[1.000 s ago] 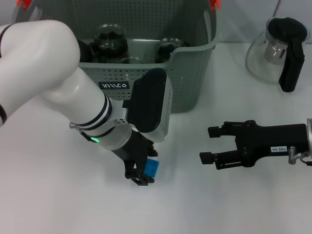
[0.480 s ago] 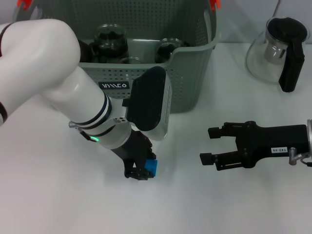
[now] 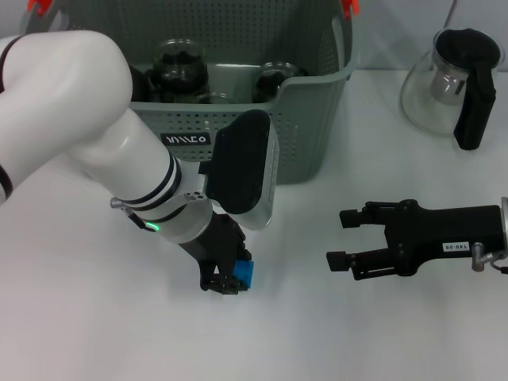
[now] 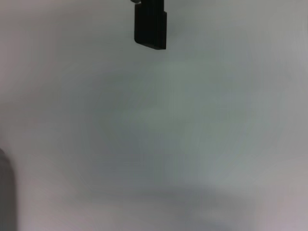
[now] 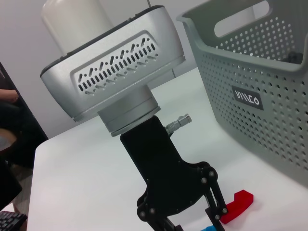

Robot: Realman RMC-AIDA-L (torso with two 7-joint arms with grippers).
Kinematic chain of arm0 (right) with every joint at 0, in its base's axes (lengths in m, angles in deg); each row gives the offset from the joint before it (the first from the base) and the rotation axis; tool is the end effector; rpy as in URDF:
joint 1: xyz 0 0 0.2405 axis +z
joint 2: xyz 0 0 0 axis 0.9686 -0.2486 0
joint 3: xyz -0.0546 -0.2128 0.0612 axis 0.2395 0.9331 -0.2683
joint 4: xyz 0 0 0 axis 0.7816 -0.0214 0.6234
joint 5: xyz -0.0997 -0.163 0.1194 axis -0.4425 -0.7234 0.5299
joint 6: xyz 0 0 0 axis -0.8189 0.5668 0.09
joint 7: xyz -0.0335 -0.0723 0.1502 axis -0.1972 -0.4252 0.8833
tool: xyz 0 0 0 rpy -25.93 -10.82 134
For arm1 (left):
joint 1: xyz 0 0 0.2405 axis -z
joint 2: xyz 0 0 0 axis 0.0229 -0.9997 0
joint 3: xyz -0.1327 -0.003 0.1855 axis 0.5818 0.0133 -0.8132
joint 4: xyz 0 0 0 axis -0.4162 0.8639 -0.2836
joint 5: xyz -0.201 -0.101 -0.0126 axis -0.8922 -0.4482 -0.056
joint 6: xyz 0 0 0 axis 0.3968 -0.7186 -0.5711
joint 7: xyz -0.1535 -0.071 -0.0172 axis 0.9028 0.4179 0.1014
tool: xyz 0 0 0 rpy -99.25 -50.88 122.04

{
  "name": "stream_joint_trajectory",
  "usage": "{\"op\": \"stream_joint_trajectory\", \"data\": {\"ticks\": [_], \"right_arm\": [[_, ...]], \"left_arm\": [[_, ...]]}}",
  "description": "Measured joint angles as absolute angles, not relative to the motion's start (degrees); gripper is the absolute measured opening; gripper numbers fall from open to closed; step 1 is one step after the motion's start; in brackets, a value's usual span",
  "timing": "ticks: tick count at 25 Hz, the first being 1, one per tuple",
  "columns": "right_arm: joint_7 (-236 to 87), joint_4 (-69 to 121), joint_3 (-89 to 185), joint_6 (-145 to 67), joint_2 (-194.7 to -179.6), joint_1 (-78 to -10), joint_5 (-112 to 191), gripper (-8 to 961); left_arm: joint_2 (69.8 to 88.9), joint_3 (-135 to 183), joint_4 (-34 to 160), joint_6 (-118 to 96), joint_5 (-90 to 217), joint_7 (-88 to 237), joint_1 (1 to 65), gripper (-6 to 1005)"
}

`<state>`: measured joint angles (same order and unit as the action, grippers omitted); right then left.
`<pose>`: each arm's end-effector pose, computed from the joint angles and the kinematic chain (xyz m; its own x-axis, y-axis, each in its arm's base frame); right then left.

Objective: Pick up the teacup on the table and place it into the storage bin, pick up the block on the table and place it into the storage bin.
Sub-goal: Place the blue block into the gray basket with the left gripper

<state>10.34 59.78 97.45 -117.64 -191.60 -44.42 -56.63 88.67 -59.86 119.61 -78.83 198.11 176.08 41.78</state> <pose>0.2236 0.3295 -0.0381 0.8258 -0.4295 -0.3654 -0.4564 -0.8896 0.0140 -0.1664 0.3478 -0.1054 0.8966 -0.1155 -0.4276 -0.1416 -0.9895 -0.0297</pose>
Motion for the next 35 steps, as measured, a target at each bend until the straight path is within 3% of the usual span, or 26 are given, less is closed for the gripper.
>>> {"op": "stream_joint_trajectory", "data": {"ticks": [35], "right_arm": [[9.5, 59.8, 97.5, -117.3, -191.6, -44.6, -56.5, 923]], "left_arm": [[88.78, -59.4, 125.0, -84.2, 198.1, 177.2, 41.1, 426]]}}
